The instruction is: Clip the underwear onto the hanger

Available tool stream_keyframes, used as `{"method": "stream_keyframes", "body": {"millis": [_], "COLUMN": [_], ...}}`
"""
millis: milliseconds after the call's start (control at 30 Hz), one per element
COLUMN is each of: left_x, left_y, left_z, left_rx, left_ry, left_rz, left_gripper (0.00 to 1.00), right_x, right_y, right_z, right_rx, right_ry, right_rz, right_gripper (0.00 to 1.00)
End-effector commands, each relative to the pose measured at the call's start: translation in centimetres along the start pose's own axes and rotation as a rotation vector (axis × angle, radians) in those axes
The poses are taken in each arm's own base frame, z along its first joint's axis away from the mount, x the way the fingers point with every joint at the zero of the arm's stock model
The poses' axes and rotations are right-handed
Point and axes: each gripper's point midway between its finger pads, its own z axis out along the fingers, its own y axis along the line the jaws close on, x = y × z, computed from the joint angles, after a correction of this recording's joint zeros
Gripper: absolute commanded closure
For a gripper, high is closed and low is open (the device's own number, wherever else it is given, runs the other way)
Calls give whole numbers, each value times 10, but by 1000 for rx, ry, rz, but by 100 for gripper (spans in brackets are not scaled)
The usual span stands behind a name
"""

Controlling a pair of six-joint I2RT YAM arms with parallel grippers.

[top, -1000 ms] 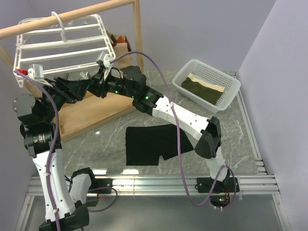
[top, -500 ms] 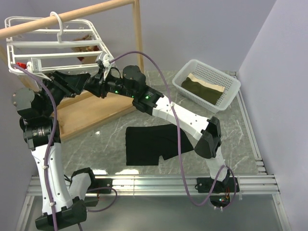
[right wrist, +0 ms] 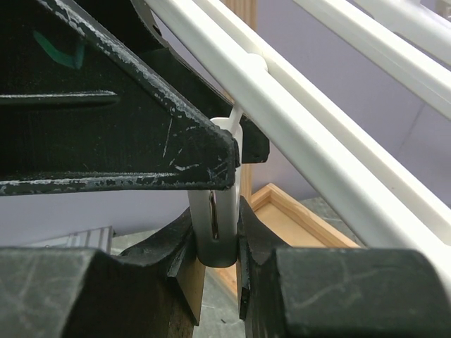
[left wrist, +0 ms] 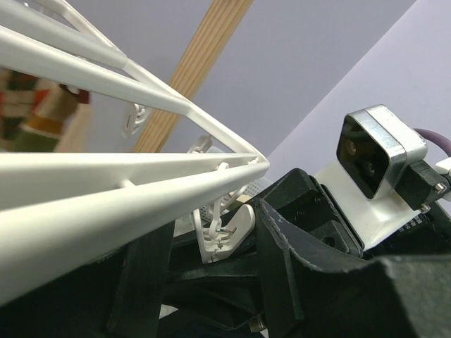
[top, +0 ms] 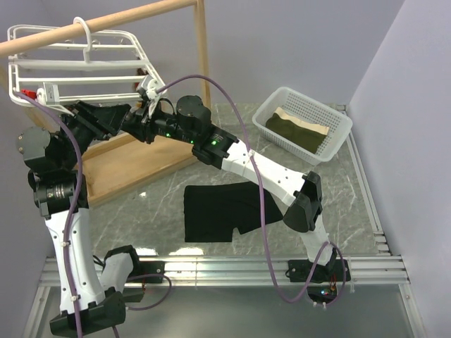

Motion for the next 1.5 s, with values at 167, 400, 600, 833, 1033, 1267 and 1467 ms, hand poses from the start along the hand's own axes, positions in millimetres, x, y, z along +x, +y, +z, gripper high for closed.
{"method": "stream_keyframes", "body": {"millis": [167, 400, 600, 833, 1033, 1267, 1467], "left_x": [-4, -2, -4, -4, -3, 1, 4], "left_y": [-7, -1, -3, -2, -2, 0, 0], "left_z": [3, 3, 3, 5, 4, 4, 3], "left_rx": [28, 7, 10, 9, 9, 10, 14], "left_ry": [-12, -7, -12, -14, -14, -7, 2], "left_rz": [52, 60, 43, 24, 15, 6, -1], "left_gripper": [44, 57, 95, 100, 100, 100, 100], "right_x": [-19, -19, -17, -21, -18, -49, -68], "right_y": [15, 15, 14, 14, 14, -6, -7], "right_z": [4, 5, 5, -13, -41, -47, -36], "right_rx": [-37, -37, -26, -2, 11, 57, 46], "right_ry": [-38, -37, -30, -24, -29, -107, -155], "right_rz": [-30, -31, -26, -36, -70, -57, -75], "right_gripper": [100, 100, 96, 41, 41, 46, 46]}}
